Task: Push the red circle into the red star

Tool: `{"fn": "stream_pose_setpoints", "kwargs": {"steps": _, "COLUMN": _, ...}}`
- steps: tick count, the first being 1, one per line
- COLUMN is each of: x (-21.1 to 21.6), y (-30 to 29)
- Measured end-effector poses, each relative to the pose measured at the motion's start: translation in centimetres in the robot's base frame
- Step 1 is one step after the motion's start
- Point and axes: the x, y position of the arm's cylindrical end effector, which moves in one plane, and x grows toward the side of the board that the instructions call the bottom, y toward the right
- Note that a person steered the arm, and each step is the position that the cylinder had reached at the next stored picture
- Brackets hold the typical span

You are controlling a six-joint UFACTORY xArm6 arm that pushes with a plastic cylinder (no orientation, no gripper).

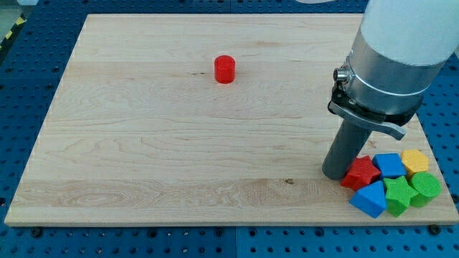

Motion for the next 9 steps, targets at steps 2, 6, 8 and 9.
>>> {"fn": "stream_pose_setpoints", "kwargs": {"steps": 2, "x": -3.1, "y": -7.4}}
{"fn": "stream_pose_setpoints", "kwargs": {"steps": 6, "x": -17.6, "y": -17.4}}
{"fn": "stream_pose_setpoints", "kwargs": {"steps": 8, "x": -21.5, "y": -13.8}}
{"fn": "stream_pose_setpoints", "kwargs": {"steps": 9, "x": -23.1, "y": -16.1}}
